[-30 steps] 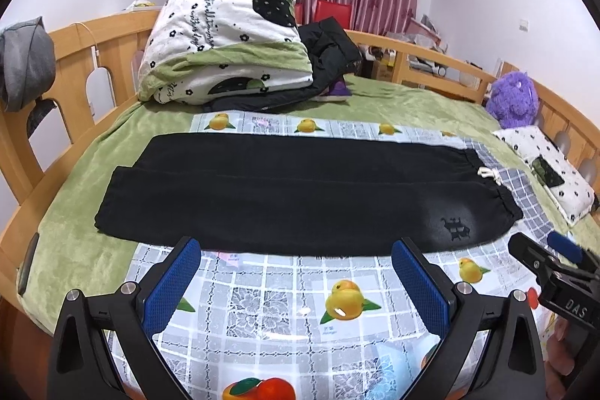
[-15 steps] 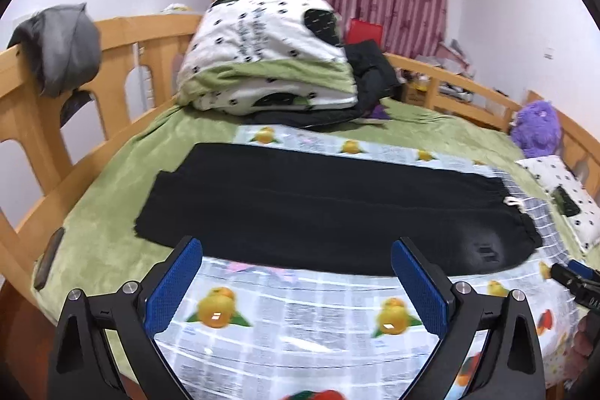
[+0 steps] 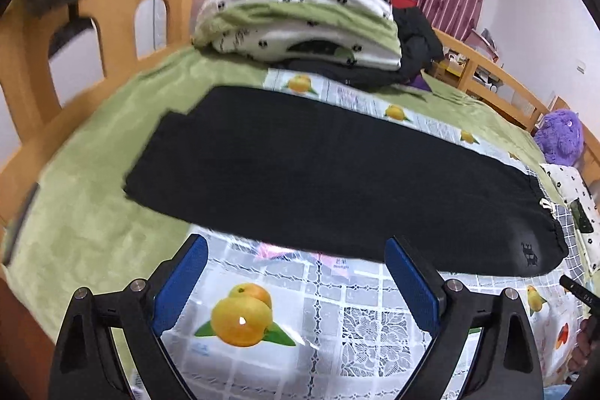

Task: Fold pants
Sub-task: 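Lower both tools onto the sweatpants edge and close both grippers on the fabric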

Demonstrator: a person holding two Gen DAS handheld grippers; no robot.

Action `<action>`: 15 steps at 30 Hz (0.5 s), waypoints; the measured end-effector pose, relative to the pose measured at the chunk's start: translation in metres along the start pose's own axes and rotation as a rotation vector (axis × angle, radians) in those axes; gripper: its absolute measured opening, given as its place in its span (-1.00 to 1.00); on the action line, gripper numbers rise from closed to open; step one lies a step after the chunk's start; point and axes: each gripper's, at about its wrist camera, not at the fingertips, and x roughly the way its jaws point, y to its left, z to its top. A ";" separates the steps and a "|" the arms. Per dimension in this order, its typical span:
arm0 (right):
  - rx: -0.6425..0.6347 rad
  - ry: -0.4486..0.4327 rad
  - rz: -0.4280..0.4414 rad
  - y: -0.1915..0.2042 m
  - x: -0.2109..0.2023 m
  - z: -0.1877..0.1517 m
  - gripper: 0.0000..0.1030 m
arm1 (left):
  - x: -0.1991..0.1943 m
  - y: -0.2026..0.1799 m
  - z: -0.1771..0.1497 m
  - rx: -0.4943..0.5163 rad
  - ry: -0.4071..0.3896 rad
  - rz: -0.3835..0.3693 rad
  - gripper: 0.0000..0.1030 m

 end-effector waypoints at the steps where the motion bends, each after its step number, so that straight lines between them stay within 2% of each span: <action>1: 0.016 -0.001 0.008 -0.006 0.004 -0.002 0.00 | 0.009 0.003 -0.003 -0.010 0.016 -0.010 0.85; 5: 0.102 -0.010 0.032 -0.034 0.022 -0.010 0.06 | 0.040 0.019 -0.017 -0.061 0.071 -0.051 0.84; 10: 0.231 0.020 0.111 -0.057 0.052 -0.011 0.07 | 0.078 0.049 -0.024 -0.224 0.124 -0.109 0.80; 12: 0.263 0.026 0.134 -0.060 0.063 -0.008 0.07 | 0.088 0.055 -0.025 -0.259 0.131 -0.124 0.70; 15: 0.294 0.013 0.171 -0.060 0.074 0.000 0.13 | 0.099 0.053 -0.023 -0.274 0.124 -0.140 0.70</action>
